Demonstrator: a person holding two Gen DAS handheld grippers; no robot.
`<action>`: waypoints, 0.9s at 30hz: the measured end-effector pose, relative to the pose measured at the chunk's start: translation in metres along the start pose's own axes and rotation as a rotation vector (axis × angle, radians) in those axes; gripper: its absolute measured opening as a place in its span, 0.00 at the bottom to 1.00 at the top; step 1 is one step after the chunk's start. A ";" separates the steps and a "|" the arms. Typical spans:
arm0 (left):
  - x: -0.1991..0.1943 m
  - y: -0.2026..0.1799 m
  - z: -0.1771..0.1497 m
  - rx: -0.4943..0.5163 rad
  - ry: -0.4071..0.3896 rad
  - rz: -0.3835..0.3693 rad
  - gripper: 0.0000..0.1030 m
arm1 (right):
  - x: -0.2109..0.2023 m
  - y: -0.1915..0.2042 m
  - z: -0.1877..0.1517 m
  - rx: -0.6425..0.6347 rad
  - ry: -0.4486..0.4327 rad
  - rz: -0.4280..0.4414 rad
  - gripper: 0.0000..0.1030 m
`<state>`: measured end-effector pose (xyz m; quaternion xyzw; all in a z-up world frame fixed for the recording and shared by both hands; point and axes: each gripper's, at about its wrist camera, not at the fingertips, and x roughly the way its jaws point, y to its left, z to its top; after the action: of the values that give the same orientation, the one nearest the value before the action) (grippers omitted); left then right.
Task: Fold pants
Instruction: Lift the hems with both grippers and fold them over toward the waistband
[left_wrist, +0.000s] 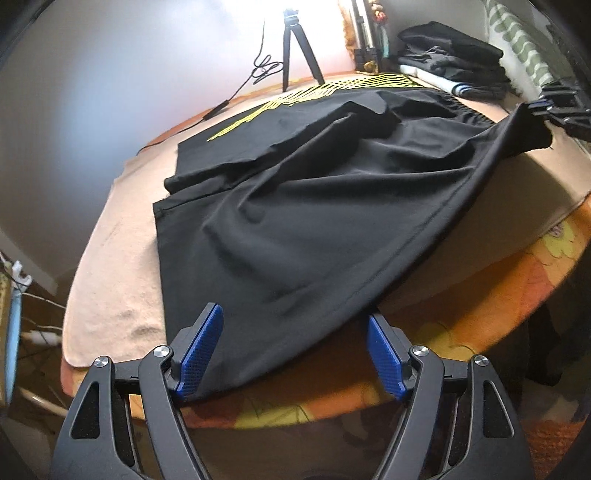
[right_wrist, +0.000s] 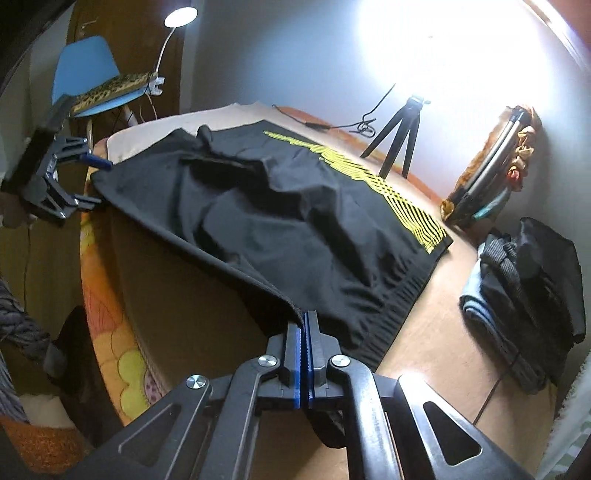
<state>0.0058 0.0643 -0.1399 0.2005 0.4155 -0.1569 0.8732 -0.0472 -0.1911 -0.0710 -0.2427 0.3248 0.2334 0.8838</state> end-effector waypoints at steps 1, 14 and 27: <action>0.002 0.000 0.000 0.006 -0.001 0.010 0.73 | -0.001 0.000 0.001 0.006 -0.007 -0.001 0.00; 0.002 0.014 0.001 -0.035 -0.055 0.018 0.03 | -0.009 -0.002 0.004 0.036 -0.052 0.000 0.00; -0.053 0.037 0.038 -0.140 -0.301 0.087 0.01 | -0.046 0.000 0.001 0.066 -0.160 -0.035 0.00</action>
<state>0.0150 0.0842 -0.0679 0.1313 0.2809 -0.1179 0.9434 -0.0783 -0.2022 -0.0392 -0.1995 0.2567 0.2259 0.9183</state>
